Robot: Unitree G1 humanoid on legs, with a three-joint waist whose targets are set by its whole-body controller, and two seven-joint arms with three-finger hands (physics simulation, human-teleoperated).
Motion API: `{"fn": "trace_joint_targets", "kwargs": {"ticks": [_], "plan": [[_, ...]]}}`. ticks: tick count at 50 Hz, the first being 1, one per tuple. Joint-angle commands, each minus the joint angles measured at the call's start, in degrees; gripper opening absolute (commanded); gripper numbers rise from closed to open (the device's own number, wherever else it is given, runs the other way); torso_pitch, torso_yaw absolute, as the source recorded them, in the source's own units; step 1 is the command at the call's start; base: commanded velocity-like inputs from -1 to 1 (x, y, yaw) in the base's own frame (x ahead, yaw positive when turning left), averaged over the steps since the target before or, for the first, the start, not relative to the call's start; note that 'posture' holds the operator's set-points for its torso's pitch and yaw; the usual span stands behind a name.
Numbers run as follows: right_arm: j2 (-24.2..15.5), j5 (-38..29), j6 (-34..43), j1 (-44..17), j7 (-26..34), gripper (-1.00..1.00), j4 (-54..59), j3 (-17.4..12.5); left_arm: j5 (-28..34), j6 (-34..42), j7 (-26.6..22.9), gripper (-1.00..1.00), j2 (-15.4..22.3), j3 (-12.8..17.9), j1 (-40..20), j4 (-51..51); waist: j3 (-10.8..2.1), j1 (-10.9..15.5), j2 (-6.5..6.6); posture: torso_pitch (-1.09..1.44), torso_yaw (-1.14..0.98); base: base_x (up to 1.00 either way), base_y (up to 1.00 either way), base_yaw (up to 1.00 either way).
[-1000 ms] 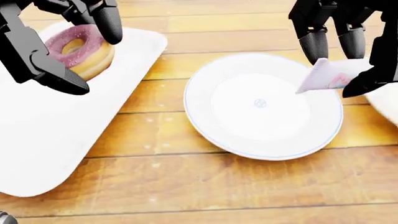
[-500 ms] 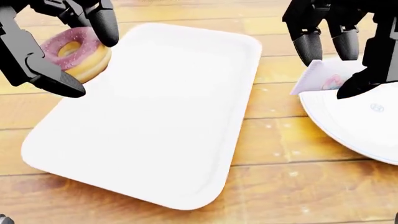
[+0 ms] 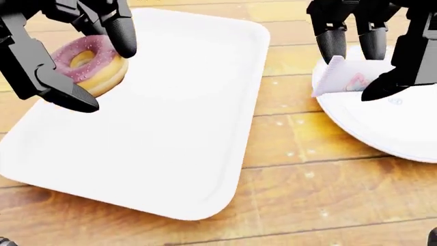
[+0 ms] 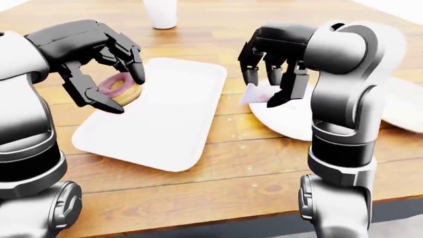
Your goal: Move the dessert items from the plate to the tray.
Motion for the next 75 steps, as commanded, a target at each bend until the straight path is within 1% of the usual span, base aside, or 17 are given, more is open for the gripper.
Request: {"fn": "trace_joint_targets", "kwargs": {"ticks": [1, 8, 14, 18, 23, 26, 28, 31, 35, 42, 45, 48, 51, 56, 64, 67, 75], "plan": [[-0.29, -0.34, 0.26, -3.06, -1.77, -0.84, -0.9, -0.72, 0.14, -0.35, 0.87, -0.4, 0.79, 0.94, -2.68, -1.45, -2.13, 0.08, -0.01, 0.0, 0.0, 0.0, 0.0, 0.0], [2.01, -1.62, 1.05, -6.63, -3.5, -0.85, 1.48, 0.84, -0.59, -0.4, 1.26, -0.41, 1.78, 1.72, -2.64, -1.59, -2.33, -1.02, 1.56, 0.0, 0.0, 0.0, 0.0, 0.0], [5.68, -3.05, 2.02, -10.67, -6.15, -0.86, 5.2, 2.73, -1.59, 0.39, 1.24, -0.4, 3.87, 2.84, -2.75, -2.53, -2.51, -1.88, 2.19, 0.0, 0.0, 0.0, 0.0, 0.0], [9.04, -4.27, 1.28, -13.52, -10.39, -0.86, 10.58, 4.42, -3.0, 0.45, 1.12, -0.4, 5.51, 3.9, -2.23, -3.08, -2.53, -2.15, 2.34, 0.0, 0.0, 0.0, 0.0, 0.0], [12.43, -5.1, 0.23, -17.43, -16.41, -0.86, 18.13, 5.45, -5.28, 0.51, 1.42, -0.41, 8.09, 5.13, -1.99, -2.98, -2.69, -2.22, 2.58, 0.0, 0.0, 0.0, 0.0, 0.0], [14.62, -5.47, 0.78, -19.45, -19.29, -0.86, 20.66, 6.12, -6.05, 0.92, 1.49, -0.41, 8.94, 5.11, -1.89, -3.36, -2.68, -2.12, 2.69, 0.0, 0.0, 0.0, 0.0, 0.0], [17.12, -4.6, 3.62, -20.81, -21.4, -0.85, 21.23, 5.76, -6.47, 1.36, 1.43, -0.41, 9.44, 5.16, -2.26, -3.45, -2.66, -2.05, 2.78, 0.0, 0.0, 0.0, 0.0, 0.0], [19.59, -4.44, 3.88, -20.33, -23.47, -0.84, 22.36, 7.5, -6.55, 2.22, 0.94, -0.41, 9.68, 4.81, -1.92, -4.82, -2.5, -1.97, 2.89, 0.0, 0.0, 0.0, 0.0, 0.0], [21.43, -4.06, 3.26, -21.04, -26.14, -0.84, 25.17, 8.32, -6.94, 1.98, 1.04, -0.41, 10.07, 4.95, -1.76, -4.6, -2.44, -1.94, 3.02, 0.0, 0.0, 0.0, 0.0, 0.0], [23.79, -5.09, 1.51, -19.06, -30.67, -0.85, 29.03, 9.63, -8.07, 1.65, 1.22, -0.42, 11.32, 5.74, -1.38, -4.34, -2.51, -1.8, 3.16, 0.0, 0.0, 0.0, 0.0, 0.0], [24.64, -5.23, 0.69, -17.8, -31.44, -0.8, 29.87, 9.97, -8.31, 1.76, 1.43, -0.42, 11.4, 5.53, -1.4, -4.39, -2.53, -1.78, 3.2, 0.0, 0.0, 0.0, 0.0, 0.0], [25.28, -6.02, -0.37, -15.7, -31.53, -0.81, 29.95, 10.76, -8.44, 1.83, 1.47, -0.42, 11.49, 5.57, -0.93, -4.8, -2.53, -1.73, 3.25, 0.0, 0.0, 0.0, 0.0, 0.0], [25.62, -6.27, -1.61, -14.63, -32.33, -0.8, 30.83, 10.61, -8.39, 1.86, 1.48, -0.42, 11.31, 5.29, -0.7, -5.11, -2.59, -1.73, 3.29, 0.0, 0.0, 0.0, 0.0, 0.0], [26.74, -6.62, -3.88, -11.08, -32.17, -0.69, 29.41, 11.11, -8.2, 2.25, 1.66, -0.43, 10.54, 5.08, 0.12, -5.94, -2.73, -1.69, 3.28, 0.0, 0.0, 0.0, 0.0, 0.0], [28.28, -6.5, -5.36, -10.81, -33.91, -0.6, 30.89, 11.34, -8.55, 1.74, 1.99, -0.42, 10.47, 5.38, 0.69, -5.73, -2.83, -1.8, 3.37, 0.0, 0.0, 0.0, 0.0, 0.0], [28.94, -6.45, -5.9, -10.96, -34.52, -0.48, 31.97, 11.58, -8.88, 1.25, 2.29, -0.42, 10.69, 5.57, 0.8, -5.25, -2.9, -1.84, 3.39, 0.0, 0.0, 0.0, 0.0, 0.0], [30.21, -6.4, -6.84, -9.53, -36.03, -0.32, 33.62, 12.01, -9.54, 1.1, 2.62, -0.41, 11.09, 5.86, 1.44, -5.38, -3.04, -1.81, 3.45, 0.0, 0.0, 0.0, 0.0, 0.0]]}}
